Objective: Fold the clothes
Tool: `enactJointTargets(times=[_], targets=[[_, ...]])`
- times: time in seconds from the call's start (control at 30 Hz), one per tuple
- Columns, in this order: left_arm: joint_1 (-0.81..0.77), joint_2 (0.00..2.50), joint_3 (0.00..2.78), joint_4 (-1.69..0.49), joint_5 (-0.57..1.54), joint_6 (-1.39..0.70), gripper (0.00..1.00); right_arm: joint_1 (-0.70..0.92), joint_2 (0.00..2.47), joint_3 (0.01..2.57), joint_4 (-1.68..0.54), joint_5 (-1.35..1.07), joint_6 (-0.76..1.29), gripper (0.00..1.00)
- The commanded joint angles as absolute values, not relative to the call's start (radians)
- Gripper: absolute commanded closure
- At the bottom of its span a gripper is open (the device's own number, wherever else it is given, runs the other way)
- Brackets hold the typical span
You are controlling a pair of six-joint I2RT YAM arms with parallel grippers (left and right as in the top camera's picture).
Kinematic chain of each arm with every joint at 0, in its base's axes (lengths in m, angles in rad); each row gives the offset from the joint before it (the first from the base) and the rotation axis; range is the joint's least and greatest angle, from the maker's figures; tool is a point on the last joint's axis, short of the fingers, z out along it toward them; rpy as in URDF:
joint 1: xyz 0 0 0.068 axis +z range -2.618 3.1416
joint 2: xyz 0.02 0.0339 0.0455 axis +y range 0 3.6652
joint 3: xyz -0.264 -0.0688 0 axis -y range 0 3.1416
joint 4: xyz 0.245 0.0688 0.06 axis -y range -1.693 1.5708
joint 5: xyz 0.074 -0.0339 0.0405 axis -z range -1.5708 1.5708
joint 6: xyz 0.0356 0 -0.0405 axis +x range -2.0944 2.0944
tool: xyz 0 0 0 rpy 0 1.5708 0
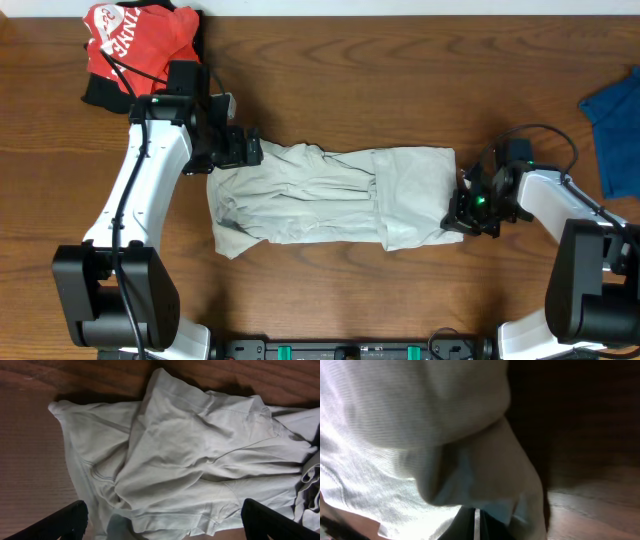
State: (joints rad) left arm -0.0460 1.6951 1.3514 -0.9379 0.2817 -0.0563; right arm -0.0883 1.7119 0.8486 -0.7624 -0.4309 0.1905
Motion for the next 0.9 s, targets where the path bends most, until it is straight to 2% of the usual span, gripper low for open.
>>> enactJointTargets(times=[0.0,0.27,0.4,0.5,0.57,0.63,0.73,0.87], targets=[[-0.045,1.695,1.345,-0.941,0.28,-0.065,0.02,-0.109,1.72,0.864,-0.757,-0.326,0.21,0.95],[-0.045,1.695,1.342,-0.942,0.28,-0.065,0.02,-0.11,1.695,1.004,-0.838,-0.312,0.196,0.95],[-0.045,1.695,1.326,-0.942,0.28,-0.065,0.02,-0.11,1.686,1.094,-0.892,-0.305,0.184,0.91],[-0.045,1.695,1.311,-0.937,0.28,-0.065,0.02,-0.105,1.686,1.135,-0.914,-0.419,0.108,0.89],[-0.045,1.695,1.304,-0.928,0.28,-0.065,0.02,-0.088,1.686,1.142,-0.907,-0.588,0.009,0.87],[-0.045,1.695,1.296,-0.914,0.28,-0.065,0.02,-0.068,1.686,1.142,-0.897,-0.7,-0.051,0.81],[-0.045,1.695,1.294,-0.909,0.28,-0.065,0.02,-0.043,1.687,1.142,-0.876,-0.698,-0.03,0.66],[-0.045,1.695,1.293,-0.914,0.28,-0.065,0.02,-0.04,1.687,1.142,-0.873,-0.486,0.07,0.35]])
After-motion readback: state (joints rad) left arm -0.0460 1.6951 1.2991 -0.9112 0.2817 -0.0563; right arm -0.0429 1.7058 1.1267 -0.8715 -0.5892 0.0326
